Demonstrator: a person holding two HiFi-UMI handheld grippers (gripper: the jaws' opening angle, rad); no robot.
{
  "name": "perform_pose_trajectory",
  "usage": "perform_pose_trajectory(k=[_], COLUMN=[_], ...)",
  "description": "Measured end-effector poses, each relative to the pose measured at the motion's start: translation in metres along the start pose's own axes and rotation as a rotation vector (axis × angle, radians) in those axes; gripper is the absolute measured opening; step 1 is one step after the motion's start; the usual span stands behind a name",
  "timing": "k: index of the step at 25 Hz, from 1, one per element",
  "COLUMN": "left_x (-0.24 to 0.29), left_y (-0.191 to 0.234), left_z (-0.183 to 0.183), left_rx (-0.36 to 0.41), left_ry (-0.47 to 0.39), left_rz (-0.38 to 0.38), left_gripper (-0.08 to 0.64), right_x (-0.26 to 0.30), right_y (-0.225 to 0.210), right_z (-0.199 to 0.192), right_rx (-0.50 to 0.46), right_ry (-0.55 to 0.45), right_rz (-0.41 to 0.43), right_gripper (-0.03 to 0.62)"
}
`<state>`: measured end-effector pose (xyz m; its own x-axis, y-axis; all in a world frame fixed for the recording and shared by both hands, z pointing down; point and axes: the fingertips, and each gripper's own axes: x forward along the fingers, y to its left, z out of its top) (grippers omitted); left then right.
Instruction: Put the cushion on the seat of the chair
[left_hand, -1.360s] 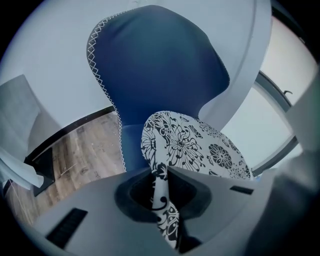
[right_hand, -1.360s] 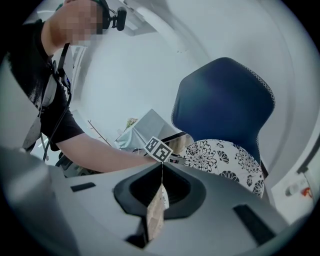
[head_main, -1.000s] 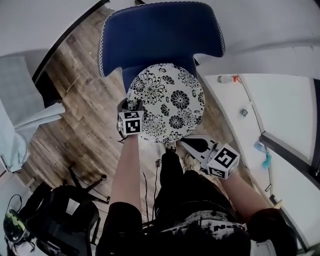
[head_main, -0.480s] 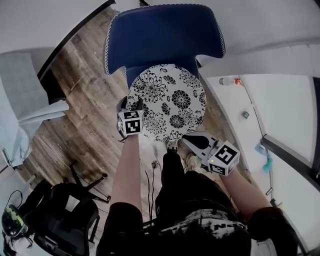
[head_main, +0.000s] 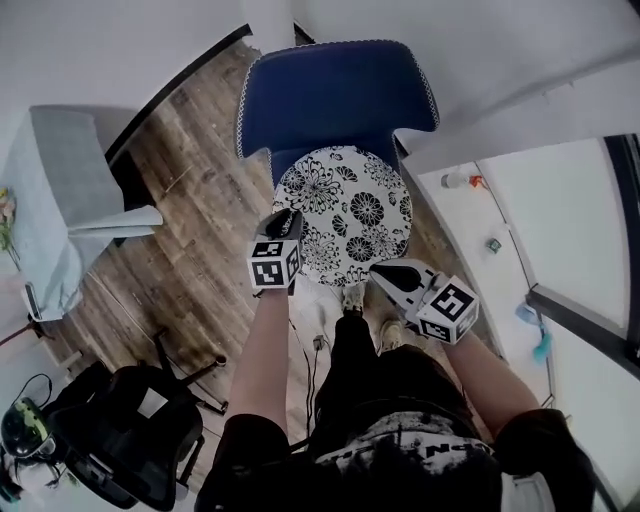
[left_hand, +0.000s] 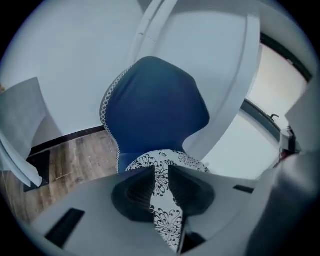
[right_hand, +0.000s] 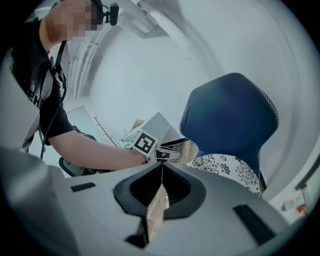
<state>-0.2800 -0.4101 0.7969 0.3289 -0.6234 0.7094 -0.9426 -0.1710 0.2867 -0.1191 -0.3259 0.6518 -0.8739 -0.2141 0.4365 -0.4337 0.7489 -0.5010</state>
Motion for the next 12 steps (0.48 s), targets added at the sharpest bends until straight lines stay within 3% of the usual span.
perform_pose_trajectory(k=[4,12], left_x=[-0.033,-0.109], left_y=[-0.033,-0.126], left_z=[0.029,0.087], left_rx=[0.058,0.22], left_ry=[-0.059,-0.169], left_rz=[-0.065,-0.183], left_gripper=[0.025,0.015], right_x=[-0.009,-0.045], right_y=[0.008,0.023], right_z=[0.025,0.081], right_rx=[-0.042,-0.126], right_ry=[-0.035,-0.123], right_rz=[-0.002,-0.039], right_gripper=[0.018,0.018])
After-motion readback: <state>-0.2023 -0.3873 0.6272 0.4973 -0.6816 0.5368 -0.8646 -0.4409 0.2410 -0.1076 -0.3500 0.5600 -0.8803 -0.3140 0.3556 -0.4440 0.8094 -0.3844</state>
